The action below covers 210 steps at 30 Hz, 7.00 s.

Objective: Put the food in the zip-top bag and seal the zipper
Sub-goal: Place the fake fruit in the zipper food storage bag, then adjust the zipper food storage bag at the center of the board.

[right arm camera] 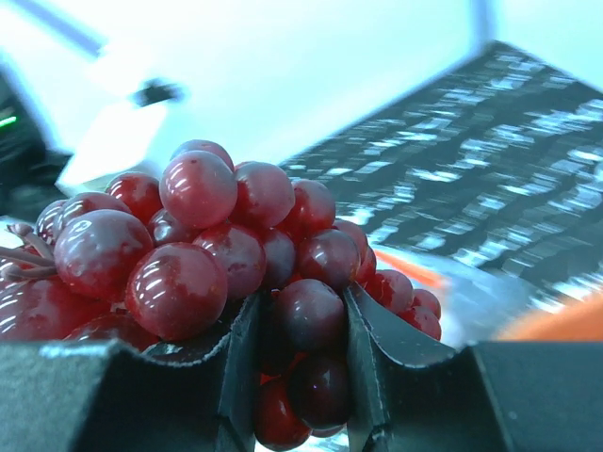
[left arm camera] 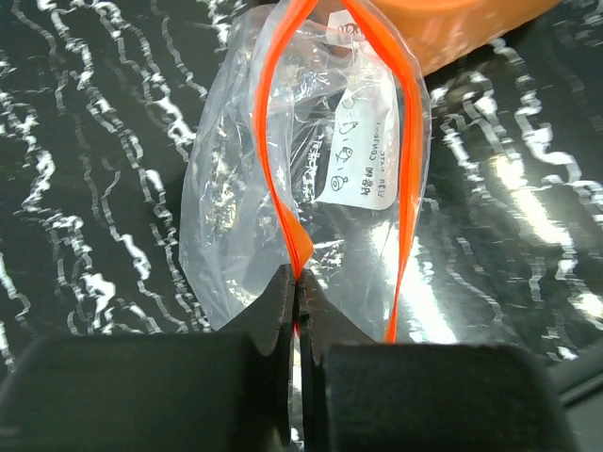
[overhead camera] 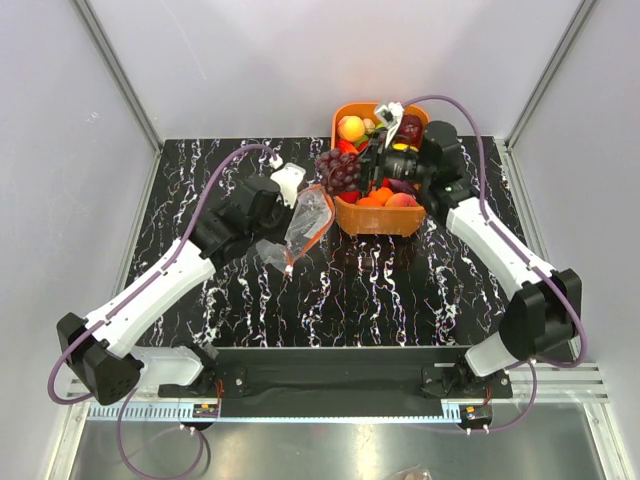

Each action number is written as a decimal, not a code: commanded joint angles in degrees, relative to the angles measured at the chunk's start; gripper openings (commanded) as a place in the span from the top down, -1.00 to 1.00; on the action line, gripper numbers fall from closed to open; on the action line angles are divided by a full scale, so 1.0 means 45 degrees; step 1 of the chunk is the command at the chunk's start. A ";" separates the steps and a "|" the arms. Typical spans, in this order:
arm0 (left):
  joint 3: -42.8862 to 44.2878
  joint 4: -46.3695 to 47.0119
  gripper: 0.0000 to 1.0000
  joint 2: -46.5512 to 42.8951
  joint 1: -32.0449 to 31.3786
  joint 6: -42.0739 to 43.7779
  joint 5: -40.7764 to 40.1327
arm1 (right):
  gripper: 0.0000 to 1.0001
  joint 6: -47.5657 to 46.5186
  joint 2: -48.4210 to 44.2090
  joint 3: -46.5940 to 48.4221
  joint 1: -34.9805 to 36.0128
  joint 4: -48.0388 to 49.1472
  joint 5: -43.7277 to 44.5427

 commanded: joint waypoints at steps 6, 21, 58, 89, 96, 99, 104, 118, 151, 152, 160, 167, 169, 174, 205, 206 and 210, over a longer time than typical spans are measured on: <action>0.1496 -0.0276 1.00 -0.0157 0.0063 -0.1159 0.1708 | 0.51 0.2122 -0.1309 -0.1345 0.1457 0.3420 -0.0484; 0.0017 0.2356 1.00 -0.1503 0.2072 -0.5531 0.7801 | 0.49 0.2161 -0.1857 -0.4685 0.2102 0.5354 0.0219; -0.1765 0.5349 1.00 -0.2365 0.1430 -0.8485 1.2042 | 0.52 -0.2271 -0.0900 -0.5743 0.4289 0.0454 0.5218; -0.0554 0.1970 1.00 -0.1037 0.0297 -0.4012 0.7082 | 0.48 -0.3033 -0.4960 -0.6659 0.6827 -0.1559 0.7309; -0.0085 0.1501 1.00 -0.0783 0.0297 -0.3406 0.6183 | 0.48 -0.3287 -0.5451 -0.6620 0.7297 -0.2379 0.7661; -0.0123 0.1832 1.00 -0.0783 0.0278 -0.3308 0.6396 | 0.48 -0.3248 -0.5490 -0.6679 0.7317 -0.2108 0.6999; -0.0532 0.2417 1.00 -0.0900 0.0278 -0.3230 0.6747 | 0.46 -0.3014 -0.5646 -0.6855 0.7356 -0.1248 0.6411; -0.2524 0.7278 1.00 -0.1915 0.0083 -0.4693 1.0166 | 0.47 -0.3151 -0.6017 -0.6757 0.7356 0.0256 0.7267; -0.5613 2.9606 1.00 0.4959 -0.3179 -1.3600 0.7587 | -0.31 -0.3561 -1.0432 -0.7129 0.7336 -0.5405 1.0121; -0.5573 2.9606 1.00 0.4921 -0.3179 -1.3833 0.7627 | -0.40 -0.3522 -1.0393 -0.7012 0.7356 -0.5504 1.0160; -0.5377 2.9587 1.00 0.4140 -0.2926 -1.3952 0.7822 | -0.43 -0.2976 -1.0118 -0.6504 0.7356 -0.6285 1.0844; -0.6119 2.8009 1.00 0.2718 -0.2145 -1.3391 0.8448 | -0.16 -0.2235 -1.0588 -0.5645 0.7337 -0.7475 1.2287; -0.6334 2.6570 1.00 0.2189 -0.2086 -1.2358 0.8642 | -0.14 -0.2038 -1.0568 -0.5392 0.7336 -0.7866 1.2620; -0.6257 2.1627 1.00 -0.0018 -0.2086 -0.9270 0.8488 | -0.07 -0.1140 -1.0355 -0.5039 0.7336 -0.8335 1.3224; -0.8014 0.9353 1.00 -0.4709 -0.3003 -0.4869 0.5186 | -0.37 -0.0490 -0.4241 -0.3281 0.6926 -1.0073 1.3148; -0.8053 0.9391 1.00 -0.4689 -0.3042 -0.4909 0.5244 | -0.38 -0.0707 -0.4047 -0.3203 0.6926 -1.0210 1.3013; -0.7917 0.9081 1.00 -0.4611 -0.3140 -0.4890 0.5167 | -0.37 -0.1528 -0.3596 -0.2696 0.6907 -1.1030 1.3303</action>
